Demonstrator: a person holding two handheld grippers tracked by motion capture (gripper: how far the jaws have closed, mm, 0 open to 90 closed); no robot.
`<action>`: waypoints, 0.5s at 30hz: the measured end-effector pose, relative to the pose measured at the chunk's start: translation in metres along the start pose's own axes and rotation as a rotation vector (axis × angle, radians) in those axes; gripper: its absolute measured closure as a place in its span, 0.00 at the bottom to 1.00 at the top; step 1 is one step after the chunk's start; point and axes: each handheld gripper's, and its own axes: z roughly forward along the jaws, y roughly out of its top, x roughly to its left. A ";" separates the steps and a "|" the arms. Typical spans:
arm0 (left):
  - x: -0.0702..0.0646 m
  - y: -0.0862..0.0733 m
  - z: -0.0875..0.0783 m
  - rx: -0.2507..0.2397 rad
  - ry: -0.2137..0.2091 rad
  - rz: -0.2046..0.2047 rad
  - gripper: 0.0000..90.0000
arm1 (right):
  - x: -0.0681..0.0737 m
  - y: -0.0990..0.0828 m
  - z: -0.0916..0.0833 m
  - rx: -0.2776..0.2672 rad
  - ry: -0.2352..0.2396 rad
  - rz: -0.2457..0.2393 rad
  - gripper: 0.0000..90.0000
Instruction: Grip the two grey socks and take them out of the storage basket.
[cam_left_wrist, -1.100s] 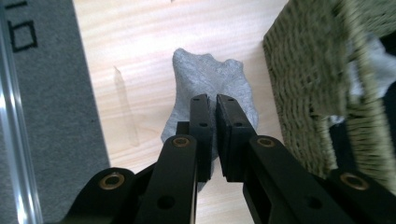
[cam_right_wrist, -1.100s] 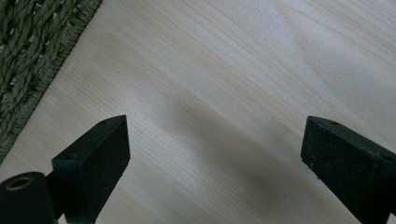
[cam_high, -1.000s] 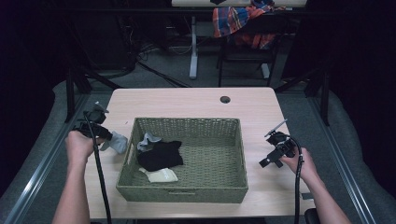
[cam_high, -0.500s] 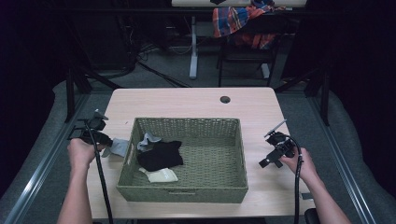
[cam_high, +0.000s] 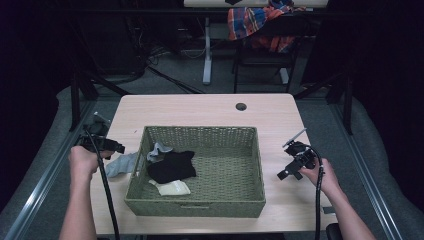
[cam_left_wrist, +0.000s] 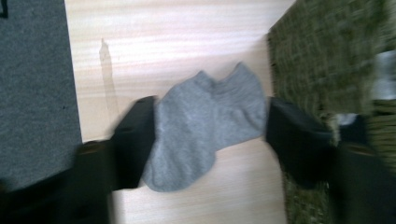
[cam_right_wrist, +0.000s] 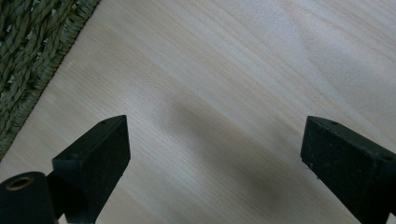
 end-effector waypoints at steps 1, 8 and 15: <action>-0.003 0.001 -0.004 -0.004 0.007 0.007 0.29 | 0.000 0.000 0.000 0.000 0.003 0.001 0.09; -0.033 0.008 -0.021 -0.049 0.012 0.096 0.12 | 0.001 -0.001 0.003 -0.022 -0.006 0.021 0.09; -0.076 0.019 -0.031 -0.073 0.014 0.209 0.01 | 0.000 0.000 0.001 0.006 -0.012 -0.007 0.09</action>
